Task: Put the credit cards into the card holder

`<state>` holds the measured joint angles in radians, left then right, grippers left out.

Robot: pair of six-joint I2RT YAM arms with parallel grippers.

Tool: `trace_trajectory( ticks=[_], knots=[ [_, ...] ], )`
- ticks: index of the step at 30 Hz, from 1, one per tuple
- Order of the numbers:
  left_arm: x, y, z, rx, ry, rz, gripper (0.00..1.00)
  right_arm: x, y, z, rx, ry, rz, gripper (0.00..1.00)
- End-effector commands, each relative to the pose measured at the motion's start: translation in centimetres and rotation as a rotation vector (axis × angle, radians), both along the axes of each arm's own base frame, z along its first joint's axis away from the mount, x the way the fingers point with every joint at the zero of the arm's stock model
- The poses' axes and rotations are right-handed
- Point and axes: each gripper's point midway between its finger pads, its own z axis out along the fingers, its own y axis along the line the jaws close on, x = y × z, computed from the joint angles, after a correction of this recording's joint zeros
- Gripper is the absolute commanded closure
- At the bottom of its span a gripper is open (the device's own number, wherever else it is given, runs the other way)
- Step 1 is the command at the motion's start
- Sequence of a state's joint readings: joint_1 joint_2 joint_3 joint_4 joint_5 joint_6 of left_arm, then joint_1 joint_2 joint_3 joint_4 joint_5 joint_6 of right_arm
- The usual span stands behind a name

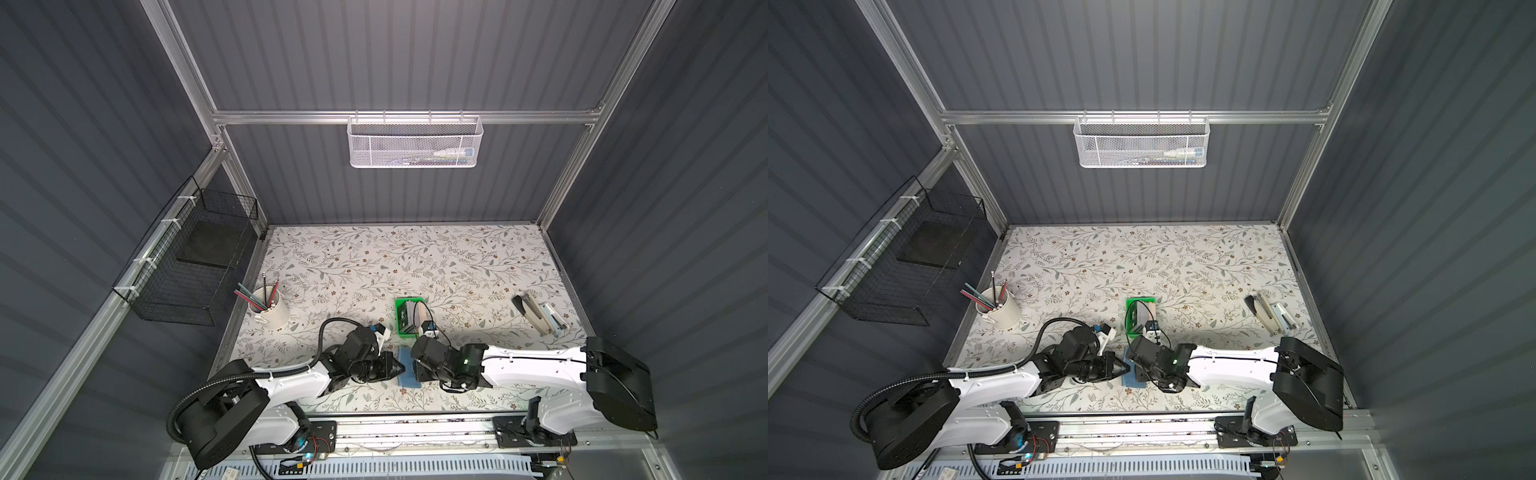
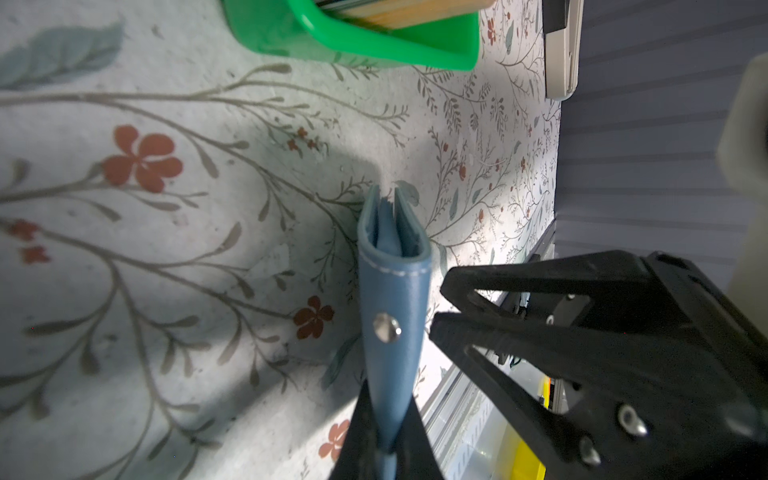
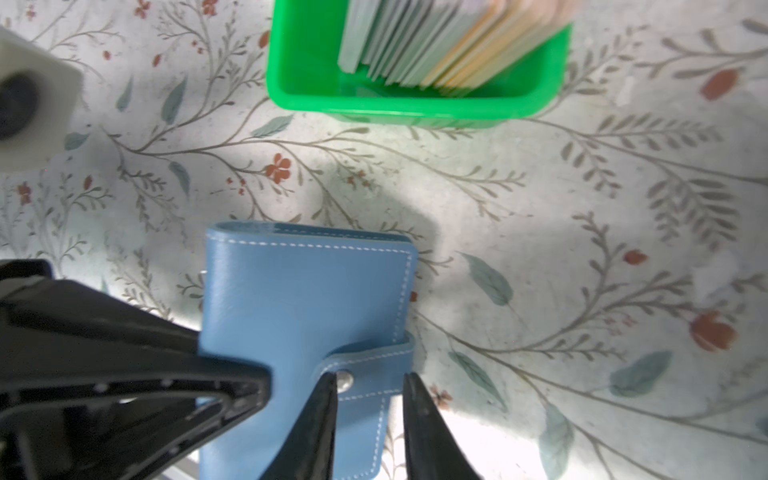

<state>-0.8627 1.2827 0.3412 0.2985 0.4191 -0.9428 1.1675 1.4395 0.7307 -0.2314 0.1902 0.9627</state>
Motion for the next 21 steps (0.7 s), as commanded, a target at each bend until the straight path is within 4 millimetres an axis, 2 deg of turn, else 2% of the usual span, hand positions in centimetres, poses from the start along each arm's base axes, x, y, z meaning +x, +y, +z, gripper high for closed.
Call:
trace_trajectory(
  ticks=[1,12,21],
  knots=[
    [0.4,-0.8,1.0,-0.022,-0.035,-0.016,0.98,-0.2,0.9,0.2,0.016,0.001,0.049,0.68],
    [0.4,-0.9,1.1,-0.025,-0.039,-0.019,0.98,-0.6,0.3,-1.7,-0.079,0.046,0.034,0.66],
    [0.4,-1.1,1.1,-0.025,-0.04,-0.023,0.98,-0.4,-1.2,-2.1,-0.152,0.042,-0.002,0.69]
  ],
)
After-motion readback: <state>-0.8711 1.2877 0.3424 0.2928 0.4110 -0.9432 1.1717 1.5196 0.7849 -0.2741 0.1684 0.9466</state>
